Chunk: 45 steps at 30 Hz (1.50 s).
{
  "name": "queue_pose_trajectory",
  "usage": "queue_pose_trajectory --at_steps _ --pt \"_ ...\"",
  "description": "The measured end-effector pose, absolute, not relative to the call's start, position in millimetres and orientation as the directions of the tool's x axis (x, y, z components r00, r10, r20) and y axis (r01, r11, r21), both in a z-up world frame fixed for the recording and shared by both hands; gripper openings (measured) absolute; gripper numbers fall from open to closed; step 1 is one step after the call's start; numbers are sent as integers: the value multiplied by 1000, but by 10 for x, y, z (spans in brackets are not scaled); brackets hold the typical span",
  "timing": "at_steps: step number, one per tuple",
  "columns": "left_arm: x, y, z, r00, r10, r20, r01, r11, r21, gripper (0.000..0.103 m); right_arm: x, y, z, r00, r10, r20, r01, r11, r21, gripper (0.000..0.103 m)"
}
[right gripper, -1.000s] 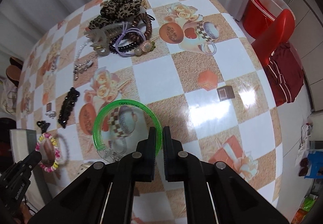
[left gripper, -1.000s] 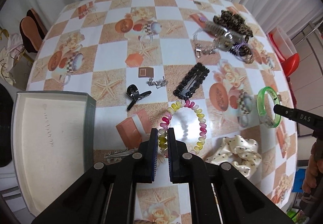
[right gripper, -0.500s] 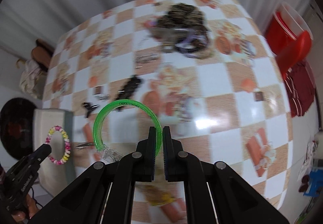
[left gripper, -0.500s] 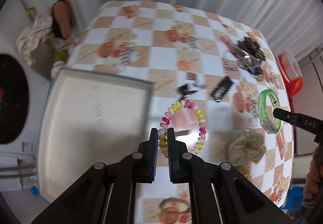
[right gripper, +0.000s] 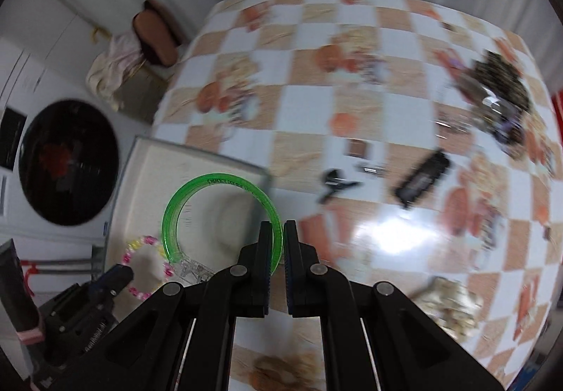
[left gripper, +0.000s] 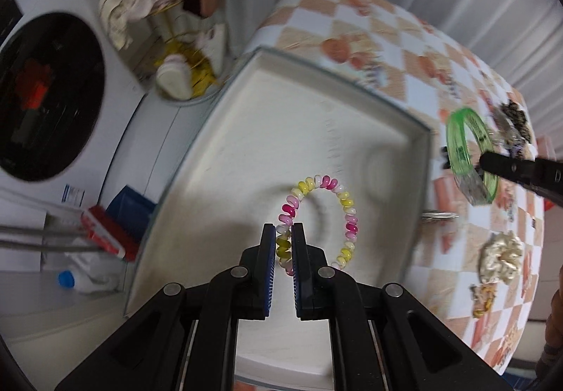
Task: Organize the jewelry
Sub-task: 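Carry both into the white tray and open both tools to release them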
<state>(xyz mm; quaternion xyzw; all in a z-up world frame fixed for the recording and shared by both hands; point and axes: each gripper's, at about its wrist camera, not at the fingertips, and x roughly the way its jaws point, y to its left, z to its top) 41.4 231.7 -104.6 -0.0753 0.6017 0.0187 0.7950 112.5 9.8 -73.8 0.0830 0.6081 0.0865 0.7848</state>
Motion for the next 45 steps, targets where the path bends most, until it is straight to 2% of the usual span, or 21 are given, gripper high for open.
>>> queue_pose_trajectory --at_steps 11,25,28,30,31,32,33,37,45 --pt "347 2604 -1403 238 -3 -971 -171 984 -45 14 1376 783 -1213 180 190 -965 -107 979 172 6" --pt "358 2546 -1532 187 102 -977 -146 986 75 14 1419 922 -1568 119 151 -981 -116 984 138 8" --pt "362 2541 -1520 186 112 -976 -148 985 85 14 1441 930 -1561 110 169 -980 -113 981 156 13" --pt "371 2543 -1502 189 111 -976 -146 986 84 15 1430 910 -1506 118 189 -975 -112 978 176 27" --pt "365 2540 -1494 191 113 -975 -144 986 86 21 1420 908 -1476 123 194 -973 -111 977 181 42" --pt "366 2537 -1481 191 115 -975 -143 986 88 64 1409 895 -1424 135 204 -970 -111 976 190 52" --pt "358 2541 -1459 195 124 -973 -150 984 95 103 1398 888 -1381 144 213 -966 -113 974 198 54" --pt "332 2504 -1345 229 147 -962 -143 983 116 103 1337 821 -1207 161 249 -955 -111 966 233 56" --pt "313 2404 -1202 234 138 -962 -119 986 113 103 1098 356 -899 205 271 -941 -42 962 268 74"
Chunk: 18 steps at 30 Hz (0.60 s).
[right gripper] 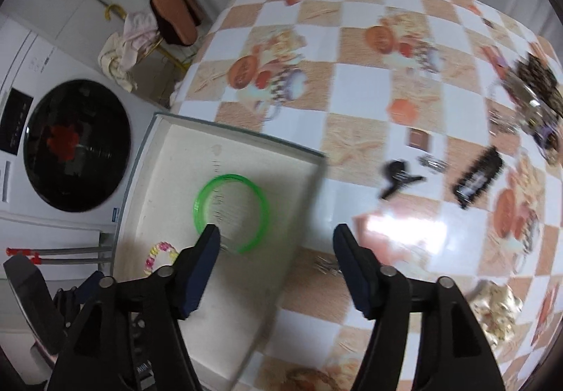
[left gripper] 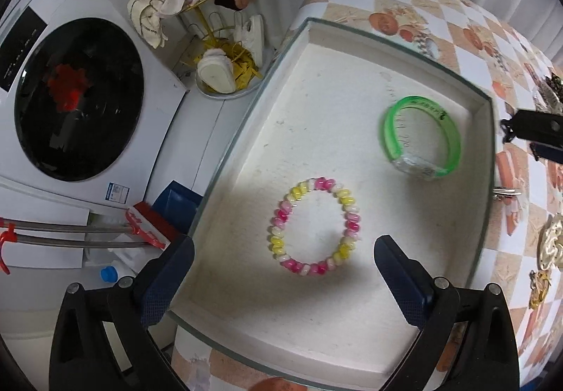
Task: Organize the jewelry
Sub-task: 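Carry both into the white tray and open both tools to release them, then lift both open tools out of the tray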
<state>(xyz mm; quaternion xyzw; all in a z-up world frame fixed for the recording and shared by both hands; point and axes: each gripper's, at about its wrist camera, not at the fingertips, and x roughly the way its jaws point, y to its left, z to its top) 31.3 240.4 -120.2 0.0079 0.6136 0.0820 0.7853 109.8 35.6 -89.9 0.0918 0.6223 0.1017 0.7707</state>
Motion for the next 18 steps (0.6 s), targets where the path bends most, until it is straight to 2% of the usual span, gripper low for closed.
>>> queue_pose_trajectory --at_steps 3,18 --pt "322 2320 -1165 232 125 -965 -104 989 103 103 1002 97 -840 212 262 -942 4 963 268 79" --pt "313 1470 -940 241 25 -970 96 994 50 103 484 -1039 -705 233 188 -954 224 944 241 79"
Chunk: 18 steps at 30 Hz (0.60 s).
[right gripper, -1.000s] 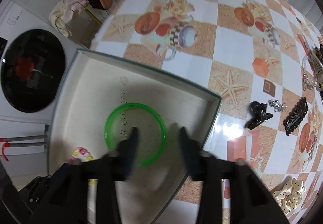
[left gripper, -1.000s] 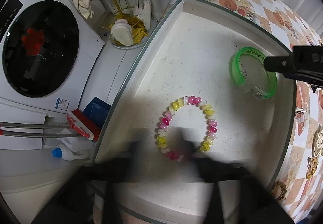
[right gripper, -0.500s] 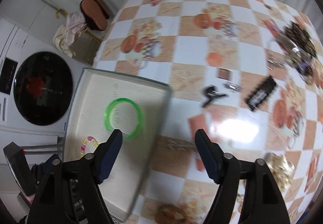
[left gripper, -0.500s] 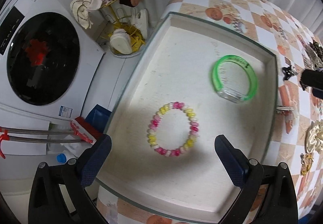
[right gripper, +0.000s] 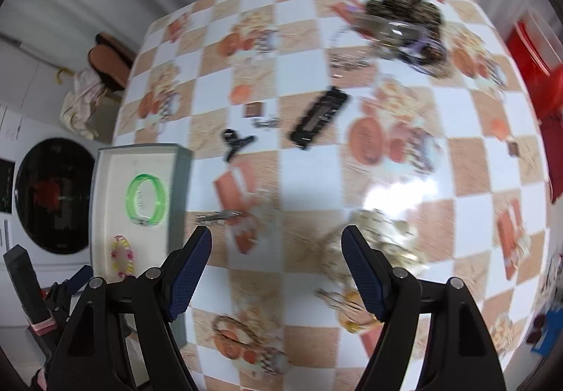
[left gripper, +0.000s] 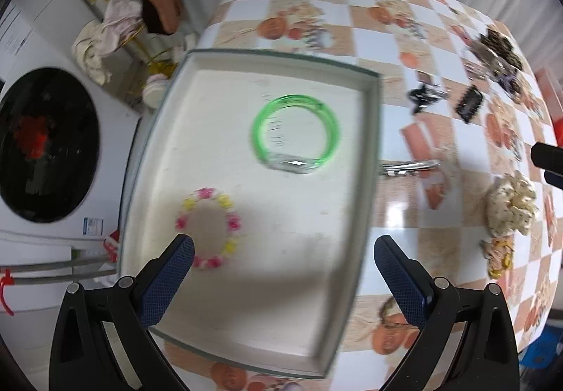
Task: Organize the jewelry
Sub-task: 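Lift both open tools out of the tray, then grasp the cream polka-dot scrunchie with the right tool while the left tool grasps the black claw clip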
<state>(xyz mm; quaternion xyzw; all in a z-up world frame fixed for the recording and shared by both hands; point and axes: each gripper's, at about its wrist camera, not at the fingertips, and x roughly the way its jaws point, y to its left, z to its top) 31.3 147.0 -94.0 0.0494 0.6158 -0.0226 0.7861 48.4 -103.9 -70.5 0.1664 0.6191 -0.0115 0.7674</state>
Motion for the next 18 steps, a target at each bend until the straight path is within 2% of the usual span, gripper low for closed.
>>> queue_pose_trajectory --at_steps 11,18 --pt "501 906 -832 268 -29 -963 206 978 28 103 59 -1769 -808 216 126 -968 376 905 202 79" --pt "695 595 -833 280 -59 -958 252 968 14 103 -78 -1956 -935 195 132 -972 414 887 204 79"
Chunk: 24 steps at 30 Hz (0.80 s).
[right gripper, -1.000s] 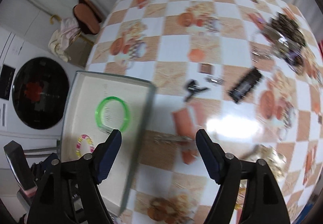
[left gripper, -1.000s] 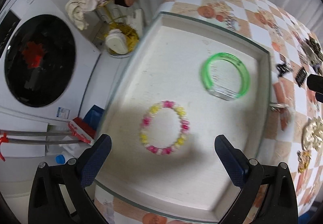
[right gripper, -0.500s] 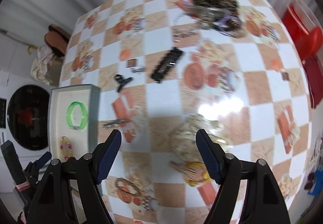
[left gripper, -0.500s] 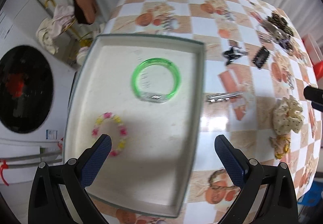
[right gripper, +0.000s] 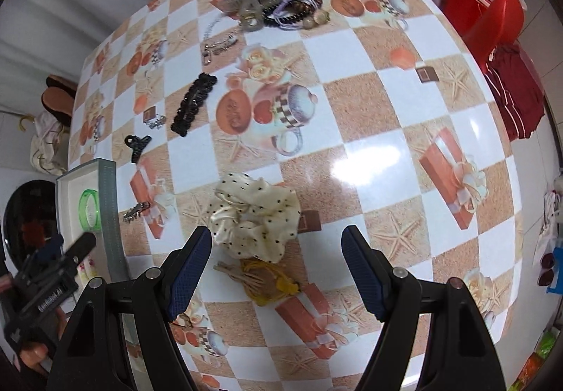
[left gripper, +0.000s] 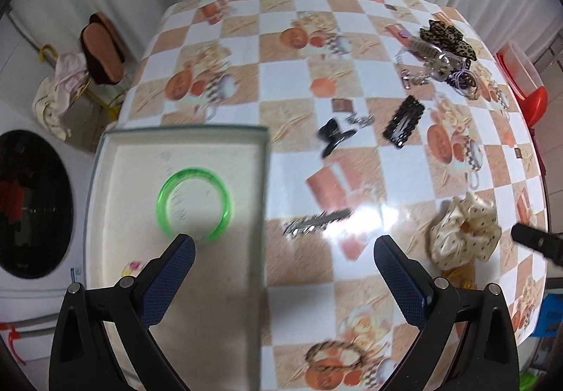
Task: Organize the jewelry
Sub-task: 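Grasp the cream polka-dot scrunchie with the right tool while the left tool grasps the black claw clip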
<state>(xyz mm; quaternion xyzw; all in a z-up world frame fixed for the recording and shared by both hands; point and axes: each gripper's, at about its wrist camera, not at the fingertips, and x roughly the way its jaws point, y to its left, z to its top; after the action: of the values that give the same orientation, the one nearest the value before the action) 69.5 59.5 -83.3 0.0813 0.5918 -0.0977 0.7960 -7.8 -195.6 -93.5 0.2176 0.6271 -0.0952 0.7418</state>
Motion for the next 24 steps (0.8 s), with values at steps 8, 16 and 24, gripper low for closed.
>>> queue_pose_trajectory --at_steps 8,16,24 --pt "963 303 -863 306 -75 -949 280 960 15 95 -48 -1951 -1079 182 164 -969 415 881 228 79" --pt "1268 25 -1027 319 -65 -945 324 945 45 90 66 -1904 -1249 167 174 -970 409 883 229 79" --pt "1514 -157 -1378 281 -30 -959 355 932 75 79 181 -1876 -1436 147 148 -978 410 891 196 79"
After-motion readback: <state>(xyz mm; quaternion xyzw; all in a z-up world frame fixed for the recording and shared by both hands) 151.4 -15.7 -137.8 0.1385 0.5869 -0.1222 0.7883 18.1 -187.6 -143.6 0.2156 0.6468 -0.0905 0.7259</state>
